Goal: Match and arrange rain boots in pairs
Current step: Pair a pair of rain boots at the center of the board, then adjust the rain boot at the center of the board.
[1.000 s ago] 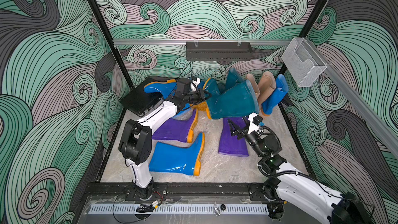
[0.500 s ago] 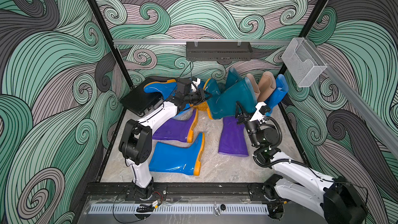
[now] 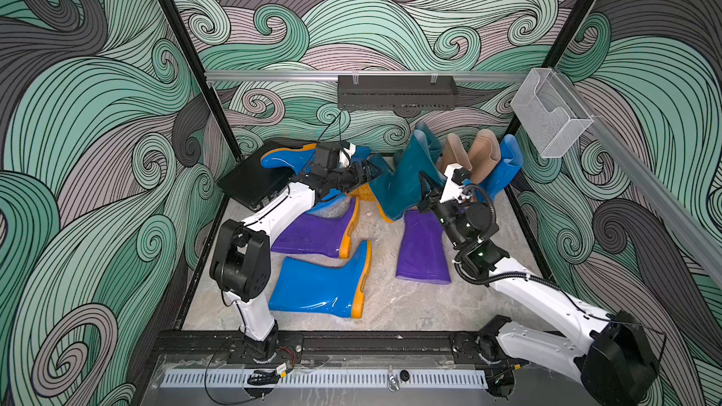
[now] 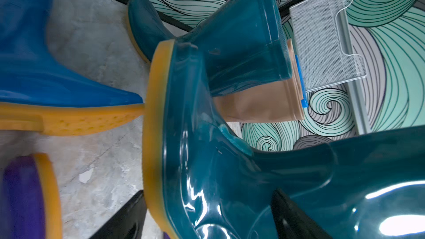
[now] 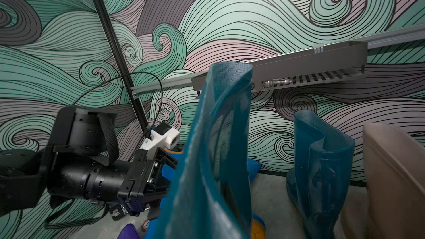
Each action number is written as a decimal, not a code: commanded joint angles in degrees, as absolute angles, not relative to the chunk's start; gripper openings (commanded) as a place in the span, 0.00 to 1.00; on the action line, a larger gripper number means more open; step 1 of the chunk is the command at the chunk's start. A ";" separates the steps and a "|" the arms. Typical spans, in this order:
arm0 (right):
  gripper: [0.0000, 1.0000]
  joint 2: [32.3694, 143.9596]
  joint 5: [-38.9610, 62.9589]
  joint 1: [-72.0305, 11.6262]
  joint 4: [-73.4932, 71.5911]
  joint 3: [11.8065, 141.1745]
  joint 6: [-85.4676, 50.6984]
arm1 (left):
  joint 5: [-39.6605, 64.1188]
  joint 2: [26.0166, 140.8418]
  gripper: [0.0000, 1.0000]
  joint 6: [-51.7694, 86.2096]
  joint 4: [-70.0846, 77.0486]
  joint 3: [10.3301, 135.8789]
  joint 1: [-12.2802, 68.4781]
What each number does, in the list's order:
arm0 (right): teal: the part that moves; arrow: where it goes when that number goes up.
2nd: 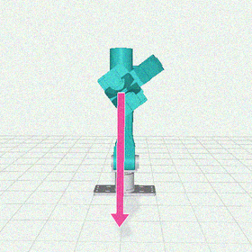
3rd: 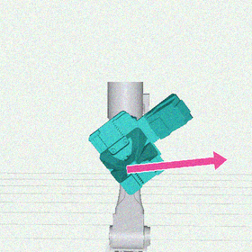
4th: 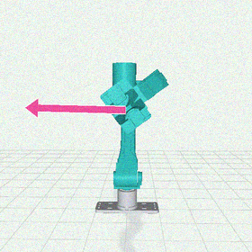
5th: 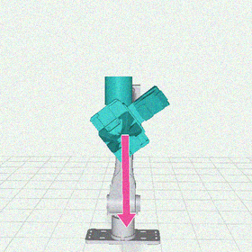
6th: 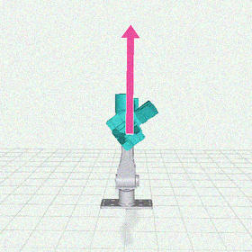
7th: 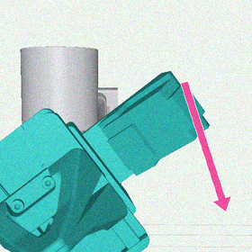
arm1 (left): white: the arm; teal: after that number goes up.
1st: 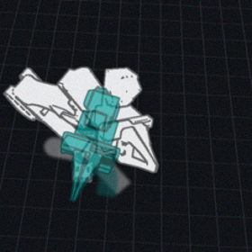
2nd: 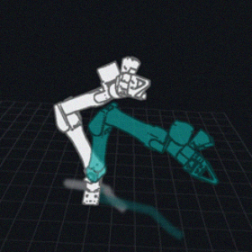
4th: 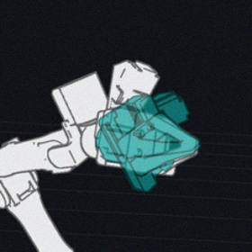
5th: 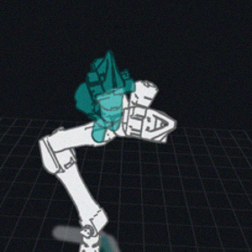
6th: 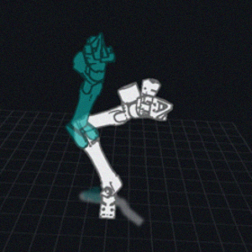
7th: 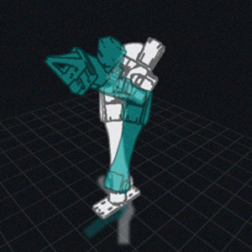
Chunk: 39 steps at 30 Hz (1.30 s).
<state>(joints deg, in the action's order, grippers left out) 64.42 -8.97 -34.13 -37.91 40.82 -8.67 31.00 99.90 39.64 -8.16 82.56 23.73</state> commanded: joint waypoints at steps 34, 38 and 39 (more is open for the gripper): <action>0.00 90.35 -0.03 -23.83 -39.65 69.79 4.57 | 18.56 120.28 0.99 1.88 -27.69 104.75 21.19; 0.00 92.41 2.15 -22.55 -38.79 70.91 4.22 | 19.74 124.56 0.99 -1.77 -28.84 108.01 21.18; 0.00 92.97 2.72 -22.38 -38.88 70.93 4.32 | 20.54 125.63 0.99 -3.38 -28.70 108.49 21.38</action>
